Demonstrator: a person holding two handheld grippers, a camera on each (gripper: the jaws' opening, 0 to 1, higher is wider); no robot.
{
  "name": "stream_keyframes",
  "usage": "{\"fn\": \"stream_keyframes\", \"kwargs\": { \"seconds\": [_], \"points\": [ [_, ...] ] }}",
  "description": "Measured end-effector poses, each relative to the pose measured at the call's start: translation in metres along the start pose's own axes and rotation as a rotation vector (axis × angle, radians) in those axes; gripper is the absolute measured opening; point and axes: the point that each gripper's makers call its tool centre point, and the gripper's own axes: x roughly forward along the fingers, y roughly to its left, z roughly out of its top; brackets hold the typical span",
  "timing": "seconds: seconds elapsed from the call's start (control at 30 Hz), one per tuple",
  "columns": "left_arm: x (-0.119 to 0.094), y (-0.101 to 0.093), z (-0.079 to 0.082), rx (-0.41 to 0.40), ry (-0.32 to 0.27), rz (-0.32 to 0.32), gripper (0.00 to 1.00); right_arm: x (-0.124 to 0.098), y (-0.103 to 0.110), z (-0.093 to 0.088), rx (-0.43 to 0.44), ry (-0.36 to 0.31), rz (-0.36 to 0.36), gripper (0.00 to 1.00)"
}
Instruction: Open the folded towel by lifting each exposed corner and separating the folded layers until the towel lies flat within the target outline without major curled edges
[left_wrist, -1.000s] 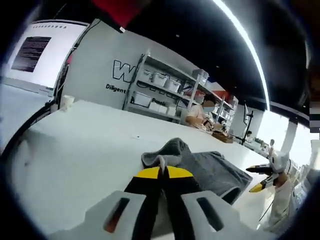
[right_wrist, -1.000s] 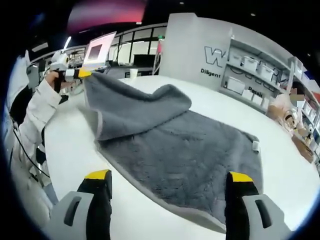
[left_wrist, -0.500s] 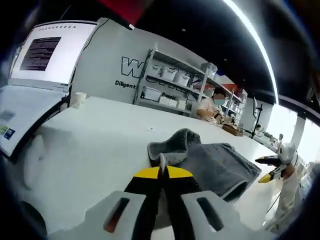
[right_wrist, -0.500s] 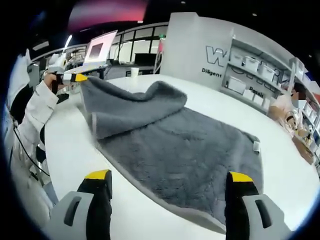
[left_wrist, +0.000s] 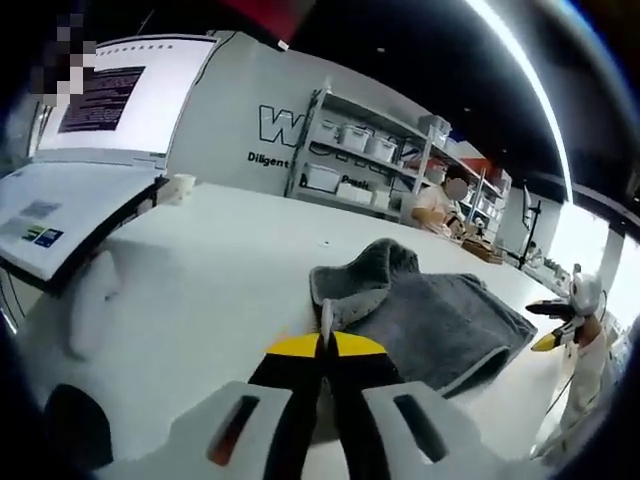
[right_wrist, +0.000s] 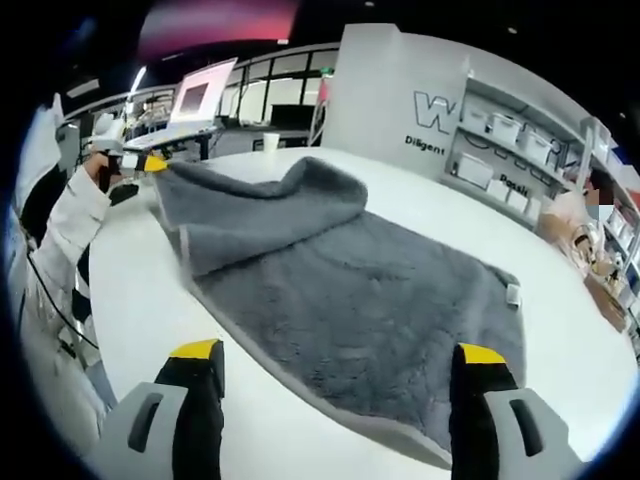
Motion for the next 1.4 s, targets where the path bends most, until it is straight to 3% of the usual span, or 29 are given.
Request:
{"fn": "stream_keyframes", "kwargs": {
  "seconds": [1.4],
  "points": [
    [-0.037,0.056,-0.031,-0.019,0.044,0.171,0.02,0.004,0.006,-0.004,-0.022,0.032,0.008,0.92]
  ]
}}
